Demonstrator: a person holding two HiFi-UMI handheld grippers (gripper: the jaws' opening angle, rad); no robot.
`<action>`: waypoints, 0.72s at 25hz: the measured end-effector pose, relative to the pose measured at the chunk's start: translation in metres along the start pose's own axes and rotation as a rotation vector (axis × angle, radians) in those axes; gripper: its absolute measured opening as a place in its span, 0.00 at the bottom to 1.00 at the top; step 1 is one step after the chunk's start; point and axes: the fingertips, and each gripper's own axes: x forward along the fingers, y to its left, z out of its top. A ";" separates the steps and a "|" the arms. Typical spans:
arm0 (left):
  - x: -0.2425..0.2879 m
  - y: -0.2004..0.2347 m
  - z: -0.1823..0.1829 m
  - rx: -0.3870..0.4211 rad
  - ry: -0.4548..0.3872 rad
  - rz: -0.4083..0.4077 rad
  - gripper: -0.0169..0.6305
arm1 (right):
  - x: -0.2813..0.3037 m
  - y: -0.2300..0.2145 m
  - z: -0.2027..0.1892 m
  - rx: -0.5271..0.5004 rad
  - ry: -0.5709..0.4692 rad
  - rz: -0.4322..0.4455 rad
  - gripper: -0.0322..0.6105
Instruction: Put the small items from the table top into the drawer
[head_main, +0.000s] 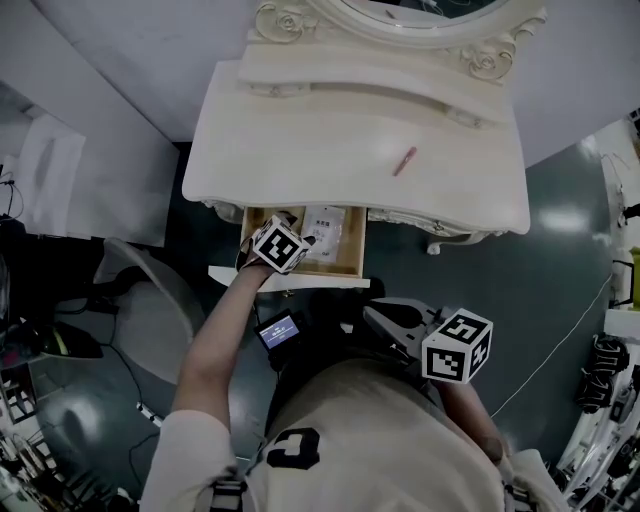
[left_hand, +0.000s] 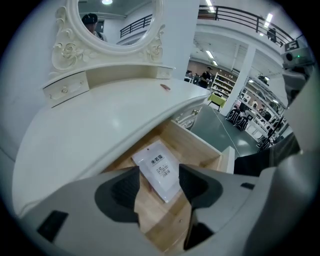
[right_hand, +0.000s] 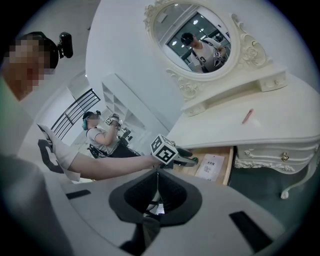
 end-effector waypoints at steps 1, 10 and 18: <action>-0.002 -0.002 0.001 -0.006 -0.006 -0.001 0.47 | 0.000 0.000 -0.001 0.000 0.001 0.002 0.10; -0.030 -0.012 0.014 -0.028 -0.083 0.011 0.47 | 0.004 0.006 0.001 -0.040 0.015 0.041 0.10; -0.049 -0.028 0.026 -0.080 -0.132 0.045 0.47 | -0.023 -0.009 0.006 -0.042 -0.004 0.046 0.10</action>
